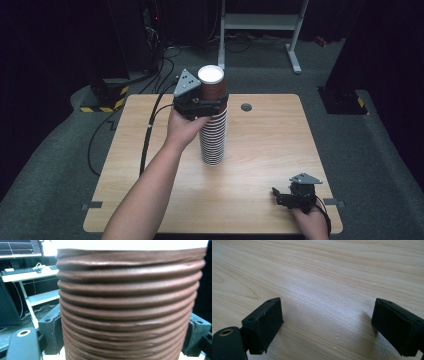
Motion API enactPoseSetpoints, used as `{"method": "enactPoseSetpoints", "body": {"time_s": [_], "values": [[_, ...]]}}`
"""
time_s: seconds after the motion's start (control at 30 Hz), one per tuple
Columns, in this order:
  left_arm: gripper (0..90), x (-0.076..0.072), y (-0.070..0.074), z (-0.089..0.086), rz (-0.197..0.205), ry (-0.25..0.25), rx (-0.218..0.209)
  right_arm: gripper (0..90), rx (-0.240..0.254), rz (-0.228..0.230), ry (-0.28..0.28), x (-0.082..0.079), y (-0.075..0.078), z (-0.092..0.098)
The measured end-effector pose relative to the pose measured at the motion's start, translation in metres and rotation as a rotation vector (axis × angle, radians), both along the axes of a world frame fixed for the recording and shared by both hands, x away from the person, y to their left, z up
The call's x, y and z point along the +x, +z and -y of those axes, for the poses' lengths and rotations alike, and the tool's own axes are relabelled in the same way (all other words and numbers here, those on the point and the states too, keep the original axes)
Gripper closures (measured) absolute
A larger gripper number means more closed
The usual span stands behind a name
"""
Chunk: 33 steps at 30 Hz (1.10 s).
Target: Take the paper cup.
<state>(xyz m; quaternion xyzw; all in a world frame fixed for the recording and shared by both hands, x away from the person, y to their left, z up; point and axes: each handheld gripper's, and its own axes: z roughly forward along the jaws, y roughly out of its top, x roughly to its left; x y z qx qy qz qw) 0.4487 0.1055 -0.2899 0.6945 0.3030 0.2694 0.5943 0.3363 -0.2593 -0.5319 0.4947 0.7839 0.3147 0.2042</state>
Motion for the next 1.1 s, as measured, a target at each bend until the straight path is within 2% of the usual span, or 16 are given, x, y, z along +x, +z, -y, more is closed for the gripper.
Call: {"method": "enactPoseSetpoints", "body": {"time_s": [0.43,0.73,0.9,1.1], "values": [[15.8,-0.002,-0.002,-0.001,0.018,0.002,-0.01,9.5,0.0,0.0,0.001,0.0,0.0,0.0],[16.3,-0.002,0.001,-0.003,0.026,0.004,-0.016,9.5,0.001,-0.001,0.001,0.0,0.0,0.0],[16.5,-0.006,0.009,-0.003,0.053,0.01,-0.019,9.5,0.001,0.0,0.001,0.0,0.0,0.0],[16.7,-0.013,0.016,-0.003,0.11,0.029,-0.033,9.5,0.001,0.0,0.001,0.0,0.0,0.0]]}}
